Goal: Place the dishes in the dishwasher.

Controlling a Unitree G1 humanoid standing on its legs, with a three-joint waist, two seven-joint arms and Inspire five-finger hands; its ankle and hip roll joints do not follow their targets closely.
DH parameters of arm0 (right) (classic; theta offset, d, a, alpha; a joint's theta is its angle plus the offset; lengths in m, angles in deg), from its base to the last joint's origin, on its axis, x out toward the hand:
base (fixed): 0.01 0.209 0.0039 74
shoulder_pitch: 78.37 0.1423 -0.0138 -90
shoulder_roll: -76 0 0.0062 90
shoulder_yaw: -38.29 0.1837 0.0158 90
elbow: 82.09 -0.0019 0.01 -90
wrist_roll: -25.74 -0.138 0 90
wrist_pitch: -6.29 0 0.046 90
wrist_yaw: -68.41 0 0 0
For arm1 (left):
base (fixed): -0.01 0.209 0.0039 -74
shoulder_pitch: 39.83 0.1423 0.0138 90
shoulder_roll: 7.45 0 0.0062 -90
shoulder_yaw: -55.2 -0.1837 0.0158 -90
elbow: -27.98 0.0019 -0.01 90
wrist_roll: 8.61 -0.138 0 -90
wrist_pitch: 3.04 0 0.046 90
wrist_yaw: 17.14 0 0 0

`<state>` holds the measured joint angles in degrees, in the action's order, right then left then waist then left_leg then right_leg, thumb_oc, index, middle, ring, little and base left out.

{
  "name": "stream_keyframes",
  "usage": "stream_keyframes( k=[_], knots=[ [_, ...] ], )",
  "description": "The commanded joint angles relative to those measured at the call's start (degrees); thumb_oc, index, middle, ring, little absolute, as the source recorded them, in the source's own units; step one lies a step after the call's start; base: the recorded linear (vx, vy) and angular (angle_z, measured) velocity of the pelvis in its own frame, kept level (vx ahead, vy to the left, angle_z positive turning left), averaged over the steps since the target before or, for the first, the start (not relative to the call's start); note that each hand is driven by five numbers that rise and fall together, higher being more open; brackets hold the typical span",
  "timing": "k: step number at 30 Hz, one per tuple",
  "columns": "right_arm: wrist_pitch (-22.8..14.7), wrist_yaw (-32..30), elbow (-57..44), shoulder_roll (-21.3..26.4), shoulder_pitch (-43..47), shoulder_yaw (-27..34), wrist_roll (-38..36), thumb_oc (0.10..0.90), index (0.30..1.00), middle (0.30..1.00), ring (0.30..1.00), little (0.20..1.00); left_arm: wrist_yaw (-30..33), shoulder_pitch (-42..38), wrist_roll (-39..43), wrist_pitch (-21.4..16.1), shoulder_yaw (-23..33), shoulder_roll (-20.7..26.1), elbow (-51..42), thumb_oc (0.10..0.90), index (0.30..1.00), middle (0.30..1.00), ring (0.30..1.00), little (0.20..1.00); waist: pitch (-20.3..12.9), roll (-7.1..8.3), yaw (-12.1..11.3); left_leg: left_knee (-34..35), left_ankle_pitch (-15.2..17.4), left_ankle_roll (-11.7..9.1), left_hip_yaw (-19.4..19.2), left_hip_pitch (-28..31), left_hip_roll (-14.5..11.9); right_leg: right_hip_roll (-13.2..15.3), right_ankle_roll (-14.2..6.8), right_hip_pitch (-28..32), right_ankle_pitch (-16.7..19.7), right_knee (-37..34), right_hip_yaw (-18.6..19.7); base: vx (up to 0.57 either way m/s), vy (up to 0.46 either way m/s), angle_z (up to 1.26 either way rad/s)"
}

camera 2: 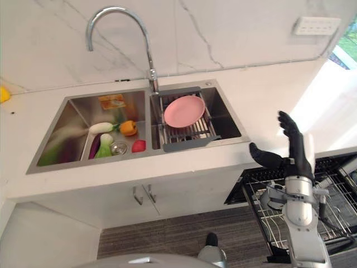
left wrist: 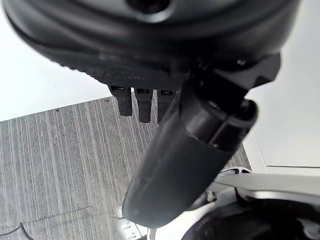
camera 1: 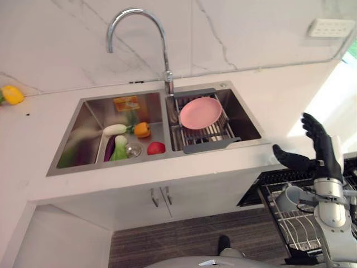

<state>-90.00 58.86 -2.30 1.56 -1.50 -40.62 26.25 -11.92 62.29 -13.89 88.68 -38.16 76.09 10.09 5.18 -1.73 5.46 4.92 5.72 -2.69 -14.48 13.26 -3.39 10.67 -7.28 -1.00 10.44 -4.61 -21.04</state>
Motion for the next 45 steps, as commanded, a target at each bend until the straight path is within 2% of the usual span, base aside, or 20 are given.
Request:
stream_keyframes(
  k=[1, 3, 4, 7, 10, 12, 19, 35, 45],
  knots=[
    [-6.86, 1.86, -1.89, 3.37, 12.18, 0.94, 2.75, 0.800, 0.900, 0.900, 0.900, 0.900, -1.69, -4.72, -1.98, -3.07, -0.14, 3.40, -2.05, 0.800, 0.900, 0.900, 0.900, 0.900, 0.27, 4.66, -2.54, -1.41, 2.94, 0.94, 2.00, -0.28, -0.93, 9.15, -6.25, -1.72, 1.21, 2.16, -0.37, -0.02, -0.078, 0.43],
    [-7.19, 2.07, -1.36, 4.92, 13.61, 0.34, 3.12, 0.800, 0.900, 0.900, 0.900, 0.900, -2.03, -4.77, -2.45, -3.21, -0.66, 3.66, -2.27, 0.800, 0.900, 0.900, 0.900, 0.900, 0.16, 4.97, -2.74, -1.39, 2.42, 0.88, 2.61, -0.87, -0.77, 9.50, -6.17, -1.74, 1.28, 2.08, -0.90, -0.01, -0.060, 0.28],
    [-7.39, 2.49, 0.44, 8.48, 16.43, -1.22, 4.16, 0.800, 0.900, 0.900, 0.900, 0.900, -2.38, -4.80, -3.44, -3.47, -1.93, 4.40, -2.63, 0.800, 0.900, 0.900, 0.900, 0.900, 0.05, 4.90, -4.00, -1.37, 2.37, 0.47, 3.36, -1.17, -1.39, 9.16, -6.03, -1.08, 0.81, 1.87, -1.70, 0.01, -0.061, 0.51],
    [-7.00, 3.01, 3.68, 12.66, 20.04, -4.37, 6.02, 0.800, 0.900, 0.900, 0.900, 0.900, -2.29, -4.98, -3.58, -3.38, -2.25, 4.86, -1.95, 0.800, 0.900, 0.900, 0.900, 0.900, -0.43, 5.08, -5.11, -1.37, 1.88, 0.00, 4.42, -1.86, -1.90, 8.92, -5.71, -0.27, 0.36, 1.43, -2.85, 0.03, -0.073, 0.43],
    [-6.70, 3.12, 6.25, 15.12, 22.38, -6.66, 7.16, 0.800, 0.900, 0.900, 0.900, 0.900, -2.04, -5.18, -3.38, -3.39, -2.38, 5.00, -1.73, 0.800, 0.900, 0.900, 0.900, 0.900, -0.60, 5.08, -5.64, -1.43, 1.67, -0.32, 4.84, -2.20, -2.24, 8.72, -5.49, 0.10, 0.05, 1.33, -3.41, 0.02, -0.040, 0.20],
    [-6.21, 3.14, 10.03, 18.68, 26.12, -10.45, 9.26, 0.800, 0.900, 0.900, 0.900, 0.900, -2.18, -5.01, -3.53, -3.53, -3.22, 5.36, -1.54, 0.800, 0.900, 0.900, 0.900, 0.900, -0.72, 5.03, -6.49, -1.28, 1.37, -0.67, 5.01, -2.26, -2.60, 8.36, -5.31, 0.33, -0.13, 1.16, -3.77, 0.05, -0.060, 0.08],
    [-6.07, 3.34, 18.32, 23.73, 34.68, -21.27, 12.02, 0.800, 0.900, 0.900, 0.900, 0.900, -2.27, -5.58, -2.80, -3.66, -4.68, 6.18, -1.24, 0.800, 0.900, 0.900, 0.900, 0.900, -0.70, 4.64, -7.29, -1.34, 0.40, -2.01, 4.74, -3.07, -4.28, 6.84, -4.61, 0.36, -1.75, 0.73, -4.11, 0.04, -0.049, 0.04],
    [-5.60, 2.19, 20.17, 25.45, 34.31, -22.26, 15.62, 0.800, 0.900, 0.900, 0.900, 0.900, -2.24, -5.29, -1.58, -3.84, -5.51, 5.86, -2.33, 0.800, 0.900, 0.900, 0.900, 0.900, -0.85, 3.76, -7.28, -1.17, 0.12, -2.81, 4.57, -3.18, -5.55, 5.31, -3.98, 1.02, -3.55, 0.39, -3.89, 0.02, -0.012, 0.00],
    [-4.75, 0.52, 22.83, 26.46, 35.43, -24.70, 20.85, 0.800, 0.900, 0.900, 0.900, 0.900, -1.57, -4.98, -1.13, -4.00, -5.75, 5.93, -3.13, 0.800, 0.900, 0.900, 0.900, 0.900, -0.71, 3.61, -7.38, -1.10, 0.39, -2.83, 4.61, -2.84, -5.53, 5.02, -3.86, 1.39, -3.88, 0.32, -3.67, 0.01, 0.000, 0.00]
  ],
)
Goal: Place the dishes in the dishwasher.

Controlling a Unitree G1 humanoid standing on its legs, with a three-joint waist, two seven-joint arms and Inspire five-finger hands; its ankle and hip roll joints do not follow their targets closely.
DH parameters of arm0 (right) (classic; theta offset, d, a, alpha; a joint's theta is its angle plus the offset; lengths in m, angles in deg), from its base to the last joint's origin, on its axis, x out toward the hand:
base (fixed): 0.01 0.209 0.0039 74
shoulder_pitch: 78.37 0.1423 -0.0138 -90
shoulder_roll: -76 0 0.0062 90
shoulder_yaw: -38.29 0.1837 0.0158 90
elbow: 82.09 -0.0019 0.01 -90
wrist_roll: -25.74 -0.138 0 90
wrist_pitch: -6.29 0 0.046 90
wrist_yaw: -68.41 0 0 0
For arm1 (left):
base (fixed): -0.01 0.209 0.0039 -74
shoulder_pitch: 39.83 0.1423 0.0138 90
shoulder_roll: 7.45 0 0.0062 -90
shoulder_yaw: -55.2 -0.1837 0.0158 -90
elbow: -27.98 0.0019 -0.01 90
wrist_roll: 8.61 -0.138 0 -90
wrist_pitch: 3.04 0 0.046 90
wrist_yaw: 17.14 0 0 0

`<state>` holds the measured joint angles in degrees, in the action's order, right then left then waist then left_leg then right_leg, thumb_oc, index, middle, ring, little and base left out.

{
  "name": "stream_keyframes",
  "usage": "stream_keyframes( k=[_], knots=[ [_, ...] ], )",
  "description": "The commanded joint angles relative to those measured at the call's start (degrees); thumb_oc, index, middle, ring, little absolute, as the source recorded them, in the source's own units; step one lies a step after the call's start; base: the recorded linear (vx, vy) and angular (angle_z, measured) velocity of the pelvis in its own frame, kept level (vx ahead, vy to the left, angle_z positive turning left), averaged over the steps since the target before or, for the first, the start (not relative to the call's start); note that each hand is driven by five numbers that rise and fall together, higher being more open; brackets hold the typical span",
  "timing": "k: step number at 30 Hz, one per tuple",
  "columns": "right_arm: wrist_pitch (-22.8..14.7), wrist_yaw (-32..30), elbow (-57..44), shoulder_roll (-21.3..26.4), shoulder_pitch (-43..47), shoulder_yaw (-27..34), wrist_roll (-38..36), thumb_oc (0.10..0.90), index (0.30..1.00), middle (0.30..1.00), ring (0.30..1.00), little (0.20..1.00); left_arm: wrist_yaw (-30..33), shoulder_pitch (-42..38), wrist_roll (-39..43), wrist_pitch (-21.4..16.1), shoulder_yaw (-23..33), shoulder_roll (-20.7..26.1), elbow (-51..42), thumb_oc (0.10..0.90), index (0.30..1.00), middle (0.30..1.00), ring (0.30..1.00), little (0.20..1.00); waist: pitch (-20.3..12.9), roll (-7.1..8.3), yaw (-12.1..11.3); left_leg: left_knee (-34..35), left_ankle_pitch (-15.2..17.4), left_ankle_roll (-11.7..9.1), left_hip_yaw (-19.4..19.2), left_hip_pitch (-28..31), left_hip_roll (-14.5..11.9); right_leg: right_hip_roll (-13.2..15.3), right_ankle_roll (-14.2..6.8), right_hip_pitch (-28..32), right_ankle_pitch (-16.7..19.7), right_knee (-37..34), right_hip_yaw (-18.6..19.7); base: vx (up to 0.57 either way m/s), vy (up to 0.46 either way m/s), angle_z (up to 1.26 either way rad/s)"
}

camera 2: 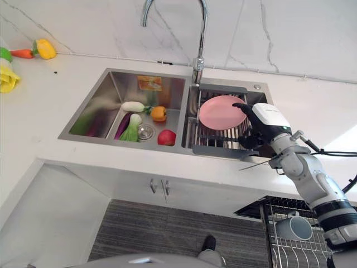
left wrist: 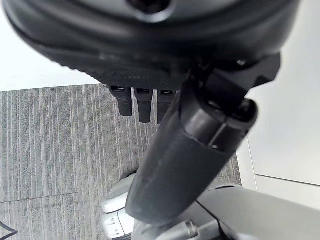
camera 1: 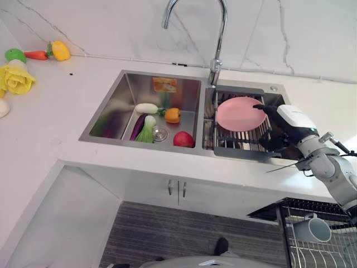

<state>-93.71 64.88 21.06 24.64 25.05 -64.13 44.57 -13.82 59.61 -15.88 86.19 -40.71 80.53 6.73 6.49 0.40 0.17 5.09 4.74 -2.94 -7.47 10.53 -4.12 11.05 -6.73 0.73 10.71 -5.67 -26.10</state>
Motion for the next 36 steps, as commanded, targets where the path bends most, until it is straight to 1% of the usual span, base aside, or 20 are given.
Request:
stream_keyframes(
  k=[1, 4, 11, 12, 15, 16, 17, 18, 27, 28, 29, 36],
  knots=[
    [-1.04, -5.50, -0.53, 3.38, 8.88, -1.18, 2.53, 0.800, 0.900, 0.900, 0.900, 0.900, 0.32, -2.30, 0.87, -1.50, -3.20, 1.49, 0.23, 0.800, 0.900, 0.900, 0.900, 0.900, -2.02, 1.48, -2.09, -1.27, 1.36, -2.57, -2.40, -0.11, -4.80, 4.64, -4.41, -0.34, -4.15, 1.38, 1.39, 0.03, -0.005, 0.01],
    [-0.15, -6.71, 2.89, 2.81, 11.01, -3.94, 5.36, 0.800, 0.900, 0.900, 0.900, 0.900, 0.71, -2.05, 1.09, -1.52, -3.48, 1.53, -0.20, 0.800, 0.900, 0.900, 0.900, 0.900, -1.98, 1.50, -2.45, -1.07, 1.42, -2.59, -2.28, 0.11, -4.79, 4.54, -4.38, 0.00, -4.31, 1.26, 1.22, 0.02, 0.000, 0.00],
    [0.62, -7.70, 4.71, 1.45, 11.97, -5.19, 7.04, 0.800, 0.900, 0.900, 0.900, 0.900, 0.99, -1.99, 1.61, -1.57, -3.54, 1.54, -0.74, 0.800, 0.900, 0.900, 0.900, 0.900, -1.85, 1.52, -2.81, -1.07, 1.28, -2.61, -1.93, -0.15, -4.95, 4.41, -4.28, -0.02, -4.42, 1.26, 1.08, 0.00, 0.000, 0.00],
    [1.07, -8.87, 6.26, 0.53, 11.81, -5.40, 8.59, 0.800, 0.900, 0.900, 0.900, 0.900, 1.25, -1.83, 1.57, -1.70, -3.70, 1.71, -1.27, 0.800, 0.900, 0.900, 0.900, 0.900, -1.81, 1.58, -3.20, -0.99, 1.12, -2.71, -1.58, -0.35, -5.14, 4.34, -4.24, 0.18, -4.54, 1.22, 0.80, 0.00, 0.000, 0.00],
    [1.26, -9.88, 7.07, -0.36, 11.86, -5.42, 9.22, 0.800, 0.900, 0.900, 0.900, 0.900, 1.46, -1.89, 0.14, -1.88, -4.73, 2.13, -1.98, 0.800, 0.900, 0.900, 0.900, 0.900, -1.77, 1.57, -3.43, -0.91, 1.07, -2.76, -1.34, -0.39, -5.21, 4.23, -4.19, 0.39, -4.65, 1.13, 0.52, 0.01, -0.009, 0.04],
    [1.30, -11.02, 8.12, -0.96, 12.28, -5.84, 10.15, 0.800, 0.900, 0.900, 0.900, 0.900, 1.17, -1.81, -3.19, -2.49, -7.07, 2.82, -3.31, 0.800, 0.900, 0.900, 0.900, 0.900, -1.67, 1.47, -3.58, -0.88, 1.09, -2.78, -1.24, -0.45, -5.30, 4.18, -4.15, 0.44, -4.79, 1.10, 0.49, 0.00, -0.003, 0.06],
    [1.30, -11.02, 8.12, -0.96, 12.28, -5.84, 10.15, 0.800, 0.900, 0.900, 0.900, 0.900, 1.17, -1.81, -3.19, -2.49, -7.07, 2.82, -3.31, 0.800, 0.900, 0.900, 0.900, 0.900, -1.67, 1.47, -3.58, -0.88, 1.09, -2.78, -1.24, -0.45, -5.30, 4.18, -4.15, 0.44, -4.79, 1.10, 0.49, 0.00, -0.006, 0.08],
    [1.38, -12.27, 8.93, -1.30, 12.50, -6.33, 11.79, 0.800, 0.900, 0.900, 0.900, 0.900, 0.74, -1.40, -5.11, -3.00, -8.60, 3.48, -5.18, 0.800, 0.900, 0.900, 0.900, 0.900, -1.59, 1.35, -3.73, -0.84, 1.11, -2.82, -1.16, -0.46, -5.40, 4.06, -4.11, 0.49, -4.94, 1.07, 0.51, 0.00, 0.000, 0.00],
    [1.93, -15.41, 10.55, -2.07, 12.36, -8.34, 17.30, 0.800, 0.900, 0.900, 0.900, 0.900, 1.41, -0.38, -8.23, -4.01, -9.95, 5.29, -8.92, 0.800, 0.900, 0.900, 0.900, 0.900, -1.44, 1.15, -4.33, -0.78, 0.96, -3.05, -0.72, -0.65, -5.71, 4.01, -4.08, 1.00, -5.33, 1.02, -0.16, -0.01, -0.006, 0.03],
    [2.05, -15.83, 10.66, -2.06, 12.49, -8.90, 18.37, 0.742, 0.813, 0.813, 0.813, 0.813, 1.53, -0.50, -8.80, -4.12, -10.25, 5.63, -9.54, 0.800, 0.900, 0.900, 0.900, 0.900, -1.39, 1.17, -4.46, -0.77, 0.94, -3.09, -0.61, -0.71, -5.65, 4.02, -4.10, 1.14, -5.34, 0.98, -0.30, -0.01, -0.010, 0.03],
    [2.05, -15.74, 10.72, -2.00, 12.30, -9.24, 18.87, 0.400, 0.300, 0.300, 0.300, 0.300, 1.48, -0.27, -9.16, -4.24, -10.36, 5.80, -10.09, 0.800, 0.900, 0.900, 0.900, 0.900, -1.38, 1.14, -4.55, -0.78, 0.95, -3.10, -0.55, -0.70, -5.65, 4.05, -4.09, 1.24, -5.37, 0.98, -0.39, -0.01, -0.015, 0.04],
    [1.76, -14.93, 8.90, -1.72, 12.34, -10.70, 19.17, 0.400, 0.300, 0.300, 0.300, 0.300, 2.04, -0.18, -9.30, -3.81, -9.61, 5.32, -8.73, 0.800, 0.900, 0.900, 0.900, 0.900, -1.58, 1.09, -4.65, -0.71, 0.92, -3.19, -0.66, -0.49, -5.63, 4.06, -4.05, 1.55, -5.40, 0.91, -0.50, 0.00, -0.002, 0.01]
  ],
)
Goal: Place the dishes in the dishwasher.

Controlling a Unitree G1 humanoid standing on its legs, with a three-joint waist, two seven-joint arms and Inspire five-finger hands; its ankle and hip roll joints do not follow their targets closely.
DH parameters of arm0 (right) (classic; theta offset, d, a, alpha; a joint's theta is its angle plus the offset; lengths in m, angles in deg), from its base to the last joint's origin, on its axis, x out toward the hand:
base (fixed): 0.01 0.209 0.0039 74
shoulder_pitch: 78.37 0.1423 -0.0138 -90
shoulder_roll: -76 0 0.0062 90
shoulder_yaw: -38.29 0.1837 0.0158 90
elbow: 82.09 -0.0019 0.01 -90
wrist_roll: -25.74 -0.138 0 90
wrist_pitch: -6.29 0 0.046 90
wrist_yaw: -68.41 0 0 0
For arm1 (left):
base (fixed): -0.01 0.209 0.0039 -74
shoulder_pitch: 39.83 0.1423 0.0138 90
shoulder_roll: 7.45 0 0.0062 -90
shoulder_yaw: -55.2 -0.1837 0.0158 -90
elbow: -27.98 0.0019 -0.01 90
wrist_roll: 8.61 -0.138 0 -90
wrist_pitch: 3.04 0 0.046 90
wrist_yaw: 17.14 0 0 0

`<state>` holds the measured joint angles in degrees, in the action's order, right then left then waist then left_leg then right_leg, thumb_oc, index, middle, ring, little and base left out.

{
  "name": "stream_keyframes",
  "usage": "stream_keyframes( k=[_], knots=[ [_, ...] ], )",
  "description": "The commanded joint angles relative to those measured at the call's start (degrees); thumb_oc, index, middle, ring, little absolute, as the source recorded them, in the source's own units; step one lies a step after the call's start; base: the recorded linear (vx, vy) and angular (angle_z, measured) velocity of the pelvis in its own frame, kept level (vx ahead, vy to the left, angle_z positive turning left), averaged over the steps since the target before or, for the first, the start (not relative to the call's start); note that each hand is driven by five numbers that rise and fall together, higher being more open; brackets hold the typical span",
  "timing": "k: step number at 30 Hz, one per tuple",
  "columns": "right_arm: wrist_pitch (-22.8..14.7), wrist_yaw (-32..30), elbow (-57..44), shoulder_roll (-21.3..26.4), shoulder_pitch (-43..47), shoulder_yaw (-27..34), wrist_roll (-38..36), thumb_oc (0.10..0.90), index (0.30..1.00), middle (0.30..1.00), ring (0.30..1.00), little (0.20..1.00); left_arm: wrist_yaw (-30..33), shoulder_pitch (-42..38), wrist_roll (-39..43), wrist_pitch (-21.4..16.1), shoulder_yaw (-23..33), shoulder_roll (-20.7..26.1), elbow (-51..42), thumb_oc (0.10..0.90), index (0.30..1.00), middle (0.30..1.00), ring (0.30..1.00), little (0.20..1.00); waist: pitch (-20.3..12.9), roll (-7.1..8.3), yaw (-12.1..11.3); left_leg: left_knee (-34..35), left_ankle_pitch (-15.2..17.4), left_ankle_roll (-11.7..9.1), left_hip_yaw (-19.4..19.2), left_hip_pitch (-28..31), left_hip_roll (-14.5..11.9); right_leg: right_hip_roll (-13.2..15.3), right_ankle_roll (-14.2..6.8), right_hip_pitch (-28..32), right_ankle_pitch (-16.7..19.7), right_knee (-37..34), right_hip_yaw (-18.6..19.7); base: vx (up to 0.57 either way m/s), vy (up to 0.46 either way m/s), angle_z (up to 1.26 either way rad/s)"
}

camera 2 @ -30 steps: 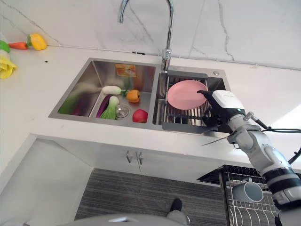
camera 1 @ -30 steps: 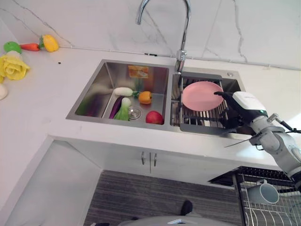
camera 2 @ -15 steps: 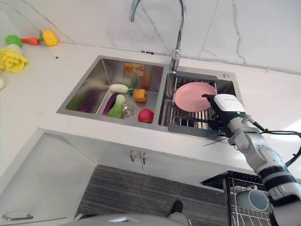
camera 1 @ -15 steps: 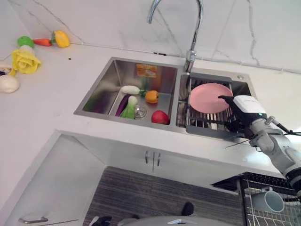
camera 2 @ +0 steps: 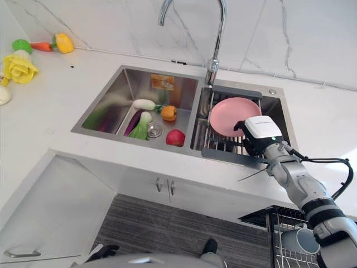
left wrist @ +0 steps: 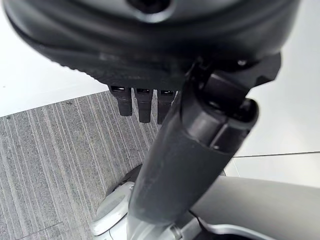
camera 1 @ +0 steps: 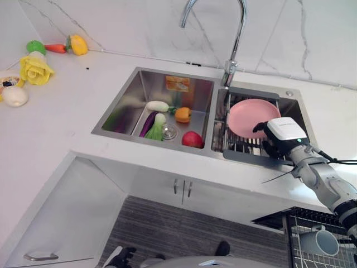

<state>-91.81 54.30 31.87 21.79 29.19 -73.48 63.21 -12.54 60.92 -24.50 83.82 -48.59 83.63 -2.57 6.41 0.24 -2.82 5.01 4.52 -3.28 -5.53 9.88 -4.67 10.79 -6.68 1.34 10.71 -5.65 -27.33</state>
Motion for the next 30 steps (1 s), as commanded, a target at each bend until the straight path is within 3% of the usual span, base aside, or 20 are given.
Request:
stream_keyframes(
  k=[1, 5, 16, 30],
  knots=[
    [-0.32, -3.84, -2.28, 0.92, 8.16, -1.28, -0.18, 0.400, 0.300, 0.300, 0.300, 0.300, 0.60, -1.37, -0.37, -1.43, -1.59, 2.15, 0.60, 0.800, 0.900, 0.900, 0.900, 0.900, -1.50, 1.22, -1.61, -0.64, 1.14, -2.86, -2.60, 0.18, -5.07, 4.33, -4.07, 0.93, -5.37, 0.90, 0.72, 0.00, 0.000, 0.00],
    [-0.20, -1.41, -4.63, -0.06, 7.41, -0.43, -3.47, 0.400, 0.300, 0.300, 0.300, 0.300, -0.71, -1.03, 3.79, -0.21, 1.00, 0.65, 3.87, 0.800, 0.900, 0.900, 0.900, 0.900, -1.71, 1.26, -1.44, -0.66, 1.11, -2.86, -2.90, 0.33, -5.08, 4.38, -4.00, 1.05, -5.28, 0.91, 0.69, 0.00, 0.000, 0.00],
    [-0.90, 0.71, -11.82, -2.68, 3.94, 5.71, -11.66, 0.400, 0.300, 0.300, 0.300, 0.300, -0.89, -1.08, 4.98, 0.78, 2.67, -0.38, 5.46, 0.800, 0.900, 0.900, 0.900, 0.900, -1.86, 1.18, -0.95, -0.64, 1.24, -2.84, -3.38, 1.06, -5.20, 4.12, -3.64, 1.45, -5.51, 0.91, 0.96, 0.00, 0.000, -0.01],
    [-0.76, -2.77, -23.98, 0.11, 0.08, 16.73, -9.83, 0.400, 0.300, 0.300, 0.300, 0.300, -0.32, -1.23, 4.61, 1.14, 4.18, -0.41, 5.40, 0.800, 0.900, 0.900, 0.900, 0.900, -1.97, 1.38, -0.23, -0.63, 1.61, -2.44, -3.17, 1.26, -4.73, 4.56, -3.78, 1.44, -5.24, 1.16, 1.37, 0.00, 0.000, 0.00]
  ],
)
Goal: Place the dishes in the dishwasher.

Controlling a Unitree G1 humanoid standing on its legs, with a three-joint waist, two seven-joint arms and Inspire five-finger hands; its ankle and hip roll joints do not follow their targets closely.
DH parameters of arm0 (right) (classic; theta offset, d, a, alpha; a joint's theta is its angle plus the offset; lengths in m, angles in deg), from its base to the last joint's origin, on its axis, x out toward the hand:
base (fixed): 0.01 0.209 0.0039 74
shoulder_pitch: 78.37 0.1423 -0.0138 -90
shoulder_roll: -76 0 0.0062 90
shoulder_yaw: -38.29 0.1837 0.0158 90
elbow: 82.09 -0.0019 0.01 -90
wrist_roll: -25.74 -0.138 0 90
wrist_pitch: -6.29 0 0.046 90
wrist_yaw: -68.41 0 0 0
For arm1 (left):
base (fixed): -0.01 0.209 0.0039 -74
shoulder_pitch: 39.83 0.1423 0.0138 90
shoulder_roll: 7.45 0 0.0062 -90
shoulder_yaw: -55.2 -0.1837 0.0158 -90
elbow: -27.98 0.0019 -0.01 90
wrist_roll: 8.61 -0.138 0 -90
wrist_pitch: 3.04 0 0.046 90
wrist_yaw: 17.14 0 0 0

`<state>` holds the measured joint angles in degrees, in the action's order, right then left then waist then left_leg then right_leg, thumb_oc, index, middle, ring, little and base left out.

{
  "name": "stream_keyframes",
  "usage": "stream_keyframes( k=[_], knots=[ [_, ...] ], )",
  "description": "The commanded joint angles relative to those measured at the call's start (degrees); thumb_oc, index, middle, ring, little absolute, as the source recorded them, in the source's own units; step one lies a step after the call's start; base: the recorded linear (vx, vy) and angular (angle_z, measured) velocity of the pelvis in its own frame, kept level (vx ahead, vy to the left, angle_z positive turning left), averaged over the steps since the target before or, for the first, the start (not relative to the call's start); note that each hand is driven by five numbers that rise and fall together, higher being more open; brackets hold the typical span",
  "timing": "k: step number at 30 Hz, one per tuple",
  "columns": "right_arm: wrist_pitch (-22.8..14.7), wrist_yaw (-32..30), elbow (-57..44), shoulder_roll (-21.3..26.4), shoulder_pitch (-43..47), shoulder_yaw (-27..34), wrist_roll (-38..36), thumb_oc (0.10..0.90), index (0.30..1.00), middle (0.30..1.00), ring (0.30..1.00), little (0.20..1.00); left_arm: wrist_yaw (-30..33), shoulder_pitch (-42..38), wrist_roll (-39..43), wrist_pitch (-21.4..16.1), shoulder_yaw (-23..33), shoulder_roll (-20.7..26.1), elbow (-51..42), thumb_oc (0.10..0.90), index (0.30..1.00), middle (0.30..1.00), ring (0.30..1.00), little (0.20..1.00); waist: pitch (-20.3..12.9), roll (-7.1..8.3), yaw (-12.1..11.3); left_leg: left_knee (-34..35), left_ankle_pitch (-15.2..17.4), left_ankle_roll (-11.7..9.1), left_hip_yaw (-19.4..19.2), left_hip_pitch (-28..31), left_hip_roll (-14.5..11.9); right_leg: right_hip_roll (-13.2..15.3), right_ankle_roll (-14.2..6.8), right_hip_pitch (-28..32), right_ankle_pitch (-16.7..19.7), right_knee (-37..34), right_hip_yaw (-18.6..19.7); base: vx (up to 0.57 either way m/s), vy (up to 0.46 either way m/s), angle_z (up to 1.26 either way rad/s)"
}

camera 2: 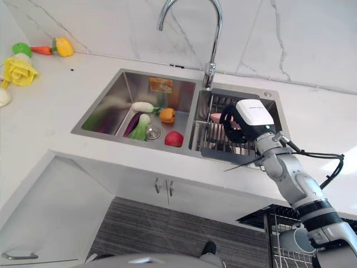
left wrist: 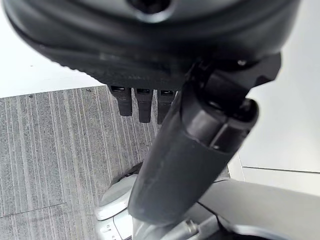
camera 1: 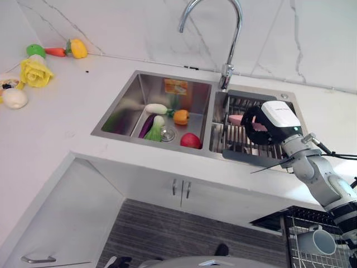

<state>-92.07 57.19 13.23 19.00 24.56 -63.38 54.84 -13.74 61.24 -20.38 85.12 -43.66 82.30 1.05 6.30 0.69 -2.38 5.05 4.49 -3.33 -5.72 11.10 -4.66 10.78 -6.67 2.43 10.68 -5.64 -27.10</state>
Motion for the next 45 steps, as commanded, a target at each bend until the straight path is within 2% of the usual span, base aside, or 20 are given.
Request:
stream_keyframes(
  k=[1, 8, 14, 18, 22, 24, 25, 27, 29, 30, 31, 32, 33, 35, 36, 37, 38, 40, 43, 45],
  knots=[
    [-0.42, -6.44, -7.03, 3.18, 4.46, 8.31, -1.48, 0.400, 0.300, 0.300, 0.300, 0.300, 0.98, -1.63, 0.38, 0.01, -0.62, 0.95, 1.90, 0.800, 0.900, 0.900, 0.900, 0.900, -1.91, 1.05, -0.47, -0.65, 1.70, -2.32, -3.07, 0.04, -4.65, 4.70, -3.91, 0.21, -5.07, 1.20, 1.17, 0.00, 0.000, 0.00],
    [-0.31, -8.37, -13.57, 3.03, 1.80, 15.57, -2.67, 0.400, 0.300, 0.300, 0.300, 0.300, 1.63, -1.96, 0.85, 0.60, 0.79, 0.86, 2.33, 0.800, 0.900, 0.900, 0.900, 0.900, -2.01, 1.63, -0.05, -0.77, 2.05, -1.82, -2.92, 0.04, -3.96, 5.18, -4.19, 0.16, -4.64, 1.45, 1.43, -0.01, 0.012, -0.01],
    [-0.34, -8.95, -16.22, 3.22, 0.75, 18.71, -3.21, 0.400, 0.300, 0.300, 0.300, 0.300, 1.59, -2.04, 1.03, 0.75, 1.04, 0.85, 2.65, 0.800, 0.900, 0.900, 0.900, 0.900, -2.09, 2.19, 0.43, -0.76, 2.52, -1.26, -2.71, 0.32, -3.18, 5.86, -4.56, 0.13, -4.03, 1.76, 1.75, -0.02, 0.038, -0.01],
    [-0.34, -9.15, -19.32, 4.78, -1.82, 22.40, -1.84, 0.400, 0.300, 0.300, 0.300, 0.300, 1.76, -2.54, 0.85, 0.72, 1.50, 1.17, 3.07, 0.800, 0.900, 0.900, 0.900, 0.900, -2.12, 2.90, 1.04, -0.84, 2.95, -0.44, -2.20, 0.37, -2.02, 6.97, -5.02, -0.24, -3.76, 2.92, 2.33, -0.03, 0.087, 0.00],
    [-0.63, -9.31, -22.39, 7.54, -7.48, 27.96, 0.81, 0.400, 0.300, 0.300, 0.300, 0.300, 1.60, -3.57, 0.17, 0.48, 1.78, 1.63, 3.32, 0.800, 0.900, 0.900, 0.900, 0.900, -1.05, 3.81, 2.89, -0.83, 3.18, 0.77, -1.98, 0.30, -0.33, 8.98, -5.86, -2.07, -2.66, 5.88, 3.79, -0.07, 0.147, 0.00],
    [-0.47, -9.84, -23.14, 7.68, -9.75, 29.94, 2.14, 0.400, 0.300, 0.300, 0.300, 0.300, 1.66, -3.96, 0.38, 0.25, 2.12, 1.89, 3.17, 0.800, 0.900, 0.900, 0.900, 0.900, 0.11, 4.70, 3.92, -0.63, 2.95, 1.30, -2.58, 0.11, 0.73, 10.32, -6.97, -3.94, 0.18, 6.63, 4.23, -0.14, 0.125, -0.01],
    [-0.19, -9.83, -23.33, 7.71, -10.82, 30.85, 2.83, 0.400, 0.300, 0.300, 0.300, 0.300, 1.60, -4.01, 0.72, 0.08, 2.63, 1.98, 2.77, 0.800, 0.900, 0.900, 0.900, 0.900, 0.89, 5.22, 4.43, -0.60, 3.01, 1.49, -3.64, 0.08, 1.28, 11.19, -8.04, -5.22, 3.26, 6.70, 4.13, -0.20, 0.061, -0.10],
    [0.55, -10.07, -23.11, 7.50, -11.94, 31.74, 3.98, 0.400, 0.300, 0.300, 0.300, 0.300, 1.78, -4.01, 1.26, -0.02, 3.68, 2.47, 1.99, 0.800, 0.900, 0.900, 0.900, 0.900, 2.15, 5.34, 4.14, -1.10, 2.77, 1.26, -6.73, -0.61, 0.82, 12.23, -8.33, -7.44, 7.79, 5.25, 2.59, -0.21, -0.012, -0.34],
    [0.99, -10.31, -23.04, 7.36, -12.44, 32.20, 4.94, 0.400, 0.300, 0.300, 0.300, 0.300, 1.60, -4.00, 1.13, -0.04, 3.84, 2.75, 1.56, 0.800, 0.900, 0.900, 0.900, 0.900, 2.53, 4.88, 3.66, -1.48, 2.81, 0.94, -8.47, -1.17, -0.28, 12.08, -8.33, -8.00, 8.54, 3.79, 1.13, -0.20, 0.011, -1.08],
    [1.88, -10.89, -22.16, 7.45, -13.82, 33.40, 6.73, 0.400, 0.300, 0.300, 0.300, 0.300, 1.38, -3.90, -0.04, 0.12, 4.14, 3.18, 1.49, 0.800, 0.900, 0.900, 0.900, 0.900, 2.61, 4.75, 3.43, -1.40, 2.13, 1.06, -10.47, -2.23, -0.80, 12.68, -8.33, -7.42, 7.20, 3.46, -1.93, -0.23, 0.043, -0.87],
    [1.87, -10.93, -22.18, 7.44, -13.95, 33.50, 6.76, 0.400, 0.300, 0.300, 0.300, 0.300, 1.36, -3.90, -0.07, 0.13, 4.08, 3.19, 1.47, 0.800, 0.900, 0.900, 0.900, 0.900, 2.58, 4.72, 3.36, -1.39, 2.15, 1.05, -10.48, -2.24, -0.83, 12.67, -8.33, -7.47, 7.12, 3.56, -1.91, -0.20, 0.067, -1.05],
    [2.23, -11.52, -20.90, 7.32, -15.34, 34.57, 7.65, 0.400, 0.300, 0.300, 0.300, 0.300, 1.49, -4.09, -1.23, 0.50, 4.48, 3.88, 1.81, 0.800, 0.900, 0.900, 0.900, 0.900, 2.34, 4.26, 2.96, -1.51, 2.59, 1.28, -11.04, -3.14, -1.94, 11.95, -8.33, -6.05, 3.62, 6.71, -1.91, -0.06, 0.021, -0.87],
    [2.23, -11.52, -20.90, 7.32, -15.34, 34.57, 7.65, 0.400, 0.300, 0.300, 0.300, 0.300, 1.49, -4.09, -1.23, 0.50, 4.48, 3.88, 1.81, 0.800, 0.900, 0.900, 0.900, 0.900, 2.34, 4.26, 2.96, -1.51, 2.59, 1.28, -11.04, -3.14, -1.94, 11.95, -8.33, -6.05, 3.62, 6.71, -1.91, -0.15, 0.049, -0.77],
    [2.32, -11.76, -19.17, 7.38, -16.63, 34.89, 8.47, 0.400, 0.300, 0.300, 0.300, 0.300, 1.54, -3.89, -1.47, 0.72, 5.05, 4.05, 2.34, 0.800, 0.900, 0.900, 0.900, 0.900, 1.90, 4.24, 2.32, -2.12, 1.86, 1.74, -12.86, -4.93, -2.29, 12.09, -8.11, -3.70, -0.02, 10.47, -3.61, -0.22, 0.092, -0.31],
    [2.41, -11.15, -18.41, 7.04, -18.42, 35.43, 9.60, 0.400, 0.300, 0.300, 0.300, 0.300, 1.28, -3.56, -1.45, 0.97, 5.66, 3.86, 2.88, 0.800, 0.900, 0.900, 0.900, 0.900, 1.18, 4.42, 2.21, -2.70, 1.23, 2.50, -14.00, -6.59, -2.09, 11.60, -7.44, -2.00, -4.19, 15.68, -2.68, -0.20, 0.100, -0.49],
    [2.47, -10.93, -18.28, 6.71, -19.37, 35.91, 9.99, 0.400, 0.300, 0.300, 0.300, 0.300, 1.25, -3.40, -1.32, 0.99, 6.07, 3.68, 3.27, 0.800, 0.900, 0.900, 0.900, 0.900, 0.49, 4.93, 1.96, -2.98, 1.15, 2.50, -14.73, -7.17, -1.93, 11.12, -7.31, -1.36, -6.23, 16.02, -1.79, -0.12, 0.066, -0.51],
    [2.47, -10.90, -18.44, 6.58, -19.68, 36.09, 10.02, 0.400, 0.300, 0.300, 0.300, 0.300, 1.27, -3.34, -1.32, 0.94, 5.96, 3.75, 3.33, 0.800, 0.900, 0.900, 0.900, 0.900, 0.35, 5.02, 1.63, -3.05, 1.21, 2.41, -14.98, -7.15, -1.97, 11.09, -7.23, -1.52, -6.41, 16.09, -1.54, -0.07, -0.050, -0.74],
    [3.34, -10.75, -17.00, 6.12, -20.38, 35.83, 10.40, 0.400, 0.300, 0.300, 0.300, 0.300, 0.99, -2.80, 0.02, 0.84, 6.71, 2.67, 3.26, 0.800, 0.900, 0.900, 0.900, 0.900, -1.40, 6.50, 0.50, -3.76, 0.76, 2.20, -17.23, -8.94, -1.45, 9.84, -7.68, 2.30, -6.01, 11.08, -1.61, -0.09, -0.135, -0.97],
    [3.77, -10.80, -16.37, 6.00, -20.07, 34.81, 10.52, 0.400, 0.300, 0.300, 0.300, 0.300, 1.06, -2.70, 1.21, 1.02, 7.20, 1.91, 3.62, 0.800, 0.900, 0.900, 0.900, 0.900, -2.20, 6.33, 0.07, -4.54, 0.45, 1.75, -19.17, -9.47, -2.30, 9.52, -7.70, 2.02, -4.62, 7.92, -1.56, 0.00, -0.108, -0.96],
    [3.63, -9.64, -16.90, 5.52, -20.55, 33.59, 11.01, 0.400, 0.300, 0.300, 0.300, 0.300, 1.23, -3.16, 1.88, 0.84, 7.41, 0.71, 4.20, 0.800, 0.900, 0.900, 0.900, 0.900, -3.18, 6.02, 0.68, -4.68, 0.23, 1.29, -19.50, -9.02, -2.82, 8.02, -7.22, 2.69, -5.35, 4.51, -0.50, 0.12, -0.154, -0.79]
  ],
)
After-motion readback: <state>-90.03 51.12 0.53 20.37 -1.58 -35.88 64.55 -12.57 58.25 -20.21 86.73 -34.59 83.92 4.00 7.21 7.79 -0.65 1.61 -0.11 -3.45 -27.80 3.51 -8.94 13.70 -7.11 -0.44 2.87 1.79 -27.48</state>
